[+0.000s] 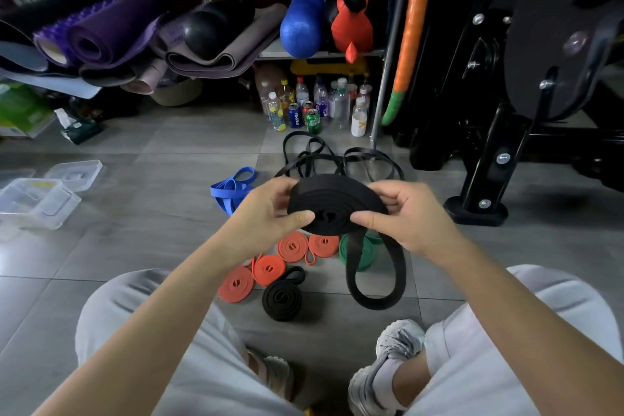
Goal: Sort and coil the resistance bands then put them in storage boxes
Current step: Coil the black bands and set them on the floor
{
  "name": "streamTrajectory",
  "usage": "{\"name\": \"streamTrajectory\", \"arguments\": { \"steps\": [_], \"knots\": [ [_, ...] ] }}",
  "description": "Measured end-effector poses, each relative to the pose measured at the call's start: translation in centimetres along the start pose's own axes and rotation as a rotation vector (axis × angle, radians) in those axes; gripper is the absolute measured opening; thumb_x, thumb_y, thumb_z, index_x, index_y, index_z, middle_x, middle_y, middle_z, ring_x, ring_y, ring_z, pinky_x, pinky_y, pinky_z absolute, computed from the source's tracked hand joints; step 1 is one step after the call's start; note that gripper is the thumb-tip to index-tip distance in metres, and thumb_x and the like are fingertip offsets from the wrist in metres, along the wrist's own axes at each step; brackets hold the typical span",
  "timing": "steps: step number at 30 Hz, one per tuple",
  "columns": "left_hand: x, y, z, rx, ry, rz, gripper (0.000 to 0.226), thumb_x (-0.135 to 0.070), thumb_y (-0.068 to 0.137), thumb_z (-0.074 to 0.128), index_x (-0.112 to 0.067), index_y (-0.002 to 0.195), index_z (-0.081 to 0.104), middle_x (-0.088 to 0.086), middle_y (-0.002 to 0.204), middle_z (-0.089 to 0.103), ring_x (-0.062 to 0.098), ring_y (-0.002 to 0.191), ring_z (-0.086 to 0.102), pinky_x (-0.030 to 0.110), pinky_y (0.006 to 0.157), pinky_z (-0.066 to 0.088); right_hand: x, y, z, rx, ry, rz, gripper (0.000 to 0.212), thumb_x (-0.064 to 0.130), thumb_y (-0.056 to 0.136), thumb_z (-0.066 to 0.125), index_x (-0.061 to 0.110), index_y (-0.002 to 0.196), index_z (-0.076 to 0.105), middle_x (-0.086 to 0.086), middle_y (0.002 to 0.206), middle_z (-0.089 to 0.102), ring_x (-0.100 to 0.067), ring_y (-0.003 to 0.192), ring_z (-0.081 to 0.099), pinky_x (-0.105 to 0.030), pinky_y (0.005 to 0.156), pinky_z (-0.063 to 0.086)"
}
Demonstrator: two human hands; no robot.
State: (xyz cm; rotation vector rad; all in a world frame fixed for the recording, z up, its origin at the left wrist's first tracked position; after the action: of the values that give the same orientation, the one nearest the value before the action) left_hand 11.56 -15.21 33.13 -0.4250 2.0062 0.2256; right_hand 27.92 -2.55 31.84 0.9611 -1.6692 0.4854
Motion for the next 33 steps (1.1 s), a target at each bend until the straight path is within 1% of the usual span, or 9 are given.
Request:
{"name": "streamTrajectory", "arguments": {
  "steps": [3,5,8,12,14,19,24,28,33],
  "knots": [
    [-1.7,0.3,0.2,0.050,0.458,0.137,0.048,-0.030,0.073,0.077,-0.039,0.113,0.052,-0.019,0.113,0.055,0.000,0.105,0.052,0.027,0.093,0.044,0.0,0.0,0.3,0.044,-0.285,0.029,0.026,0.021,0.072,0.080,0.029,0.095,0.071,0.009,0.088,0.074,0.001,0.081,0.067,-0.018,0.077,0.053],
    [-2.9,0.3,1.2,0.116,0.606,0.241,0.053,-0.034,0.075,0.074,-0.039,0.121,0.051,-0.019,0.113,0.057,0.002,0.103,0.052,0.028,0.090,0.045,0.3,0.1,0.8,0.065,-0.400,0.020,0.028,0.026,0.072,0.079,0.025,0.098,0.072,0.007,0.088,0.073,-0.002,0.082,0.066,-0.018,0.075,0.051],
    [-3.8,0.7,1.7,0.130,0.753,0.329,0.042,-0.030,0.081,0.067,-0.040,0.120,0.055,-0.020,0.107,0.063,0.007,0.102,0.056,0.033,0.086,0.047,0.4,0.1,1.1,0.056,-0.375,0.024,0.028,0.026,0.071,0.079,0.027,0.097,0.070,0.009,0.088,0.072,-0.005,0.085,0.066,-0.029,0.080,0.054],
    [-3.3,1.1,0.5,0.077,0.523,0.269,0.036,-0.022,0.079,0.071,-0.039,0.110,0.063,-0.035,0.087,0.056,-0.004,0.090,0.055,0.011,0.079,0.042,-0.8,0.3,-0.1,0.066,-0.192,0.114,0.040,0.023,0.065,0.082,0.040,0.092,0.057,0.020,0.087,0.070,0.000,0.087,0.064,-0.016,0.081,0.049],
    [-2.8,1.3,-0.5,0.003,0.381,0.221,0.035,-0.018,0.077,0.073,-0.036,0.106,0.066,-0.033,0.089,0.060,-0.006,0.089,0.059,0.002,0.077,0.040,-2.1,0.1,-0.8,0.087,-0.258,0.143,0.030,0.023,0.068,0.081,0.039,0.085,0.061,0.022,0.083,0.068,0.005,0.082,0.063,-0.009,0.076,0.047],
    [-2.4,1.5,-3.5,-0.140,-0.049,0.195,0.045,0.008,0.075,0.069,-0.031,0.097,0.063,-0.020,0.088,0.069,-0.005,0.083,0.066,0.011,0.078,0.050,-7.9,-1.6,-1.0,0.162,-0.470,0.372,0.013,0.017,0.080,0.070,0.026,0.078,0.061,0.012,0.079,0.066,-0.006,0.078,0.063,-0.018,0.072,0.044],
    [-1.5,1.7,-5.7,-0.230,-0.150,0.156,0.040,0.009,0.077,0.066,-0.023,0.101,0.063,-0.007,0.095,0.069,0.002,0.084,0.067,0.022,0.080,0.055,-11.9,-3.7,2.2,0.021,0.028,0.563,0.013,0.002,0.080,0.070,0.013,0.085,0.064,-0.006,0.090,0.070,-0.015,0.083,0.063,-0.021,0.080,0.047],
    [-0.8,1.4,-6.3,-0.215,-0.161,0.129,0.037,0.007,0.078,0.066,-0.011,0.110,0.063,-0.007,0.095,0.071,0.005,0.085,0.068,0.022,0.078,0.056,-13.2,-3.6,4.9,-0.051,0.426,0.725,0.031,0.017,0.083,0.071,0.017,0.110,0.056,-0.003,0.104,0.068,-0.015,0.084,0.069,-0.026,0.077,0.050],
    [-1.0,1.1,-6.7,-0.182,-0.164,0.168,0.038,0.007,0.078,0.065,-0.023,0.101,0.065,-0.013,0.089,0.073,0.004,0.084,0.068,0.018,0.071,0.054,-13.1,-0.9,6.7,-0.200,0.616,0.783,0.056,0.021,0.082,0.072,0.023,0.131,0.045,-0.008,0.118,0.062,-0.022,0.093,0.066,-0.034,0.081,0.050]
  ]
}}
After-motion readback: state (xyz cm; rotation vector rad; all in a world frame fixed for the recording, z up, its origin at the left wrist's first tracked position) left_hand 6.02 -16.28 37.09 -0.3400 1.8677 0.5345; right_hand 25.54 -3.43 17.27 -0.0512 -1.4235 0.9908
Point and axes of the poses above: each hand's wrist, its own y-axis towards the middle knuckle, its own z-axis out of the palm, x = y × z, the point moved 3 cm from there along y, towards the middle knuckle
